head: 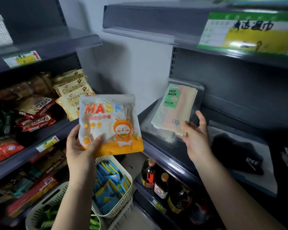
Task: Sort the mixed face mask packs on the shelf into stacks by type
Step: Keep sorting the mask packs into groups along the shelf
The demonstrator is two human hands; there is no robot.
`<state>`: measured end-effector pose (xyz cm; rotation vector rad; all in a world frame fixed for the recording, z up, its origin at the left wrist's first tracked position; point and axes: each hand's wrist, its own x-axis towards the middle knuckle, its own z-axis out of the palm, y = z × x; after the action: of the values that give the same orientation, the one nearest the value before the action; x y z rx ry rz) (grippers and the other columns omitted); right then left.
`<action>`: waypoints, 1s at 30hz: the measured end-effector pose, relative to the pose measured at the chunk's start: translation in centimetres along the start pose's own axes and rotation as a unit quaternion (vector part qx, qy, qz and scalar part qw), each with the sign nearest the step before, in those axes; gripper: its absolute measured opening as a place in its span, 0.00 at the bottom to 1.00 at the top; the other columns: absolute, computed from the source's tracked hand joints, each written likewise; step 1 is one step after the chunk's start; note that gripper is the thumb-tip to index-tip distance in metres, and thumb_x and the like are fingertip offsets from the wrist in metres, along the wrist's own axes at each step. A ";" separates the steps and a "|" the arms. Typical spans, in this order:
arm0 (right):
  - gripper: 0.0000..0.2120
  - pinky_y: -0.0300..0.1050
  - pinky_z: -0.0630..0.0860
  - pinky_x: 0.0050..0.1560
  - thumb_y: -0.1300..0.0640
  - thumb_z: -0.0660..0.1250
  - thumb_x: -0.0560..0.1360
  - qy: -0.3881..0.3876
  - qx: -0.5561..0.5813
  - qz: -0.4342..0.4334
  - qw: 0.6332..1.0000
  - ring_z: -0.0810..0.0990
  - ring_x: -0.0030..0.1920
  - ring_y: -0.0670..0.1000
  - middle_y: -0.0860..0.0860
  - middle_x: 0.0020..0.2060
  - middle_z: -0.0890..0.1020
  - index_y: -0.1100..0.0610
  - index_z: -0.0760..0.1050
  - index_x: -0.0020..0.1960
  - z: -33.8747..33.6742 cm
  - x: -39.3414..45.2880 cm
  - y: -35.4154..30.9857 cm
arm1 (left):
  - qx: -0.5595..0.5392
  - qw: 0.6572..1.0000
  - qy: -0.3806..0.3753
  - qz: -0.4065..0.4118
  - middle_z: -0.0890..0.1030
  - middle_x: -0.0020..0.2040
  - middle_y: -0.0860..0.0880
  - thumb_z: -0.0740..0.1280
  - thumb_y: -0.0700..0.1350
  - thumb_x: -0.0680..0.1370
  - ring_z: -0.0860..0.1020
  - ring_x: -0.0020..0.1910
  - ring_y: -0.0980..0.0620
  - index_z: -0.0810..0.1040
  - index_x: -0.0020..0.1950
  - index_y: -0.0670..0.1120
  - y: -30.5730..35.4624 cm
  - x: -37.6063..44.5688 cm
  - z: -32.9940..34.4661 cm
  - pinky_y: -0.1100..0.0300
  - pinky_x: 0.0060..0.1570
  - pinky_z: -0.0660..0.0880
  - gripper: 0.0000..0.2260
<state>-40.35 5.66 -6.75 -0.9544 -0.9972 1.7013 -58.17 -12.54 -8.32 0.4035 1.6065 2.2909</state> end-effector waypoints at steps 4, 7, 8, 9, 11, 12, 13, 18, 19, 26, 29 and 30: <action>0.28 0.49 0.78 0.45 0.69 0.60 0.77 0.033 -0.043 -0.018 0.998 0.78 0.45 0.46 0.48 0.43 0.76 0.48 0.61 0.70 0.8 1.9 0.8 | -0.024 1.000 -0.016 -0.012 0.82 0.53 0.51 0.68 0.32 0.72 0.82 0.51 0.53 0.72 0.57 0.56 -0.2 2.3 0.8 0.56 0.49 0.80 0.22; 0.29 0.55 0.77 0.46 0.69 0.61 0.76 0.066 -0.085 -0.017 0.994 0.79 0.44 0.47 0.50 0.49 0.77 0.49 0.59 0.72 1.3 3.2 1.7 | -0.032 0.998 -0.037 -0.025 0.83 0.51 0.54 0.68 0.32 0.72 0.82 0.52 0.53 0.72 0.58 0.56 -0.6 4.3 1.3 0.56 0.50 0.80 0.22; 0.29 0.55 0.78 0.46 0.69 0.62 0.76 0.079 -0.110 -0.010 0.991 0.79 0.46 0.49 0.52 0.54 0.77 0.50 0.59 0.72 1.5 3.7 1.9 | -0.034 0.998 -0.046 -0.031 0.83 0.52 0.52 0.68 0.32 0.72 0.81 0.53 0.50 0.72 0.59 0.55 -0.8 5.0 1.4 0.52 0.52 0.80 0.22; 0.30 0.52 0.79 0.44 0.68 0.62 0.76 0.093 -0.140 -0.002 0.986 0.79 0.50 0.51 0.54 0.60 0.75 0.50 0.58 0.73 1.6 4.2 2.3 | -0.036 0.997 -0.058 -0.038 0.82 0.54 0.50 0.69 0.33 0.72 0.81 0.55 0.48 0.72 0.60 0.54 -0.9 5.7 1.5 0.49 0.54 0.78 0.23; 0.33 0.52 0.79 0.48 0.67 0.65 0.74 0.115 -0.209 0.012 0.971 0.77 0.57 0.53 0.53 0.65 0.73 0.53 0.55 0.74 1.8 4.8 2.5 | -0.040 0.995 -0.081 -0.052 0.81 0.56 0.48 0.69 0.33 0.72 0.80 0.57 0.44 0.72 0.60 0.55 -1.1 6.9 1.8 0.45 0.55 0.77 0.23; 0.34 0.51 0.78 0.53 0.65 0.67 0.73 0.119 -0.268 0.009 0.956 0.76 0.57 0.52 0.54 0.64 0.74 0.54 0.56 0.74 1.9 5.0 2.5 | -0.042 0.993 -0.096 -0.058 0.81 0.57 0.47 0.69 0.34 0.71 0.80 0.57 0.43 0.73 0.60 0.55 -1.1 7.5 2.0 0.43 0.55 0.77 0.23; 0.34 0.47 0.75 0.56 0.63 0.68 0.72 0.122 -0.348 0.006 0.929 0.76 0.57 0.52 0.55 0.63 0.74 0.56 0.57 0.74 2.0 5.0 2.3 | -0.043 0.990 -0.113 -0.065 0.81 0.57 0.47 0.70 0.35 0.71 0.80 0.57 0.43 0.73 0.59 0.55 -1.0 8.1 2.2 0.42 0.56 0.76 0.22; 0.28 0.47 0.67 0.64 0.55 0.67 0.74 0.189 -0.475 -0.094 0.854 0.70 0.65 0.55 0.56 0.65 0.70 0.57 0.64 0.71 3.4 3.0 1.7 | -0.058 0.974 -0.195 -0.103 0.80 0.60 0.45 0.77 0.44 0.62 0.80 0.57 0.43 0.73 0.62 0.54 -0.3 10.4 2.9 0.44 0.53 0.78 0.29; 0.24 0.44 0.68 0.62 0.56 0.67 0.74 0.191 -0.446 -0.125 0.866 0.71 0.62 0.52 0.54 0.62 0.72 0.57 0.66 0.68 4.0 2.2 1.6 | -0.058 0.970 -0.207 -0.111 0.80 0.60 0.45 0.78 0.47 0.60 0.80 0.57 0.43 0.73 0.61 0.55 -0.4 10.8 3.0 0.44 0.53 0.78 0.31; 0.08 0.29 0.71 0.33 0.52 0.68 0.74 0.089 -0.261 -0.066 0.959 0.78 0.32 0.35 0.45 0.42 0.82 0.49 0.76 0.53 8.0 -2.5 1.5 | -0.019 0.947 -0.290 -0.140 0.80 0.55 0.46 0.69 0.33 0.72 0.83 0.49 0.52 0.68 0.68 0.50 -1.7 10.8 5.7 0.58 0.42 0.81 0.27; 0.11 0.40 0.78 0.42 0.56 0.72 0.71 0.132 -0.262 -0.083 0.953 0.82 0.40 0.43 0.45 0.40 0.83 0.44 0.73 0.49 7.2 -4.0 1.6 | 0.002 0.929 -0.340 -0.146 0.81 0.55 0.47 0.70 0.35 0.72 0.82 0.50 0.51 0.69 0.65 0.55 -2.1 9.6 6.8 0.61 0.40 0.80 0.26; 0.14 0.41 0.79 0.44 0.58 0.72 0.71 0.146 -0.268 -0.087 0.948 0.82 0.43 0.44 0.45 0.41 0.83 0.44 0.72 0.51 6.7 -4.7 1.4 | 0.008 0.922 -0.360 -0.143 0.81 0.55 0.47 0.70 0.35 0.72 0.82 0.49 0.52 0.69 0.64 0.55 -2.1 9.1 7.2 0.62 0.39 0.80 0.25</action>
<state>-45.56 -0.52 -4.76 -1.3733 -1.3245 1.1134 -63.33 -2.01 -7.44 0.8343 1.1996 1.6262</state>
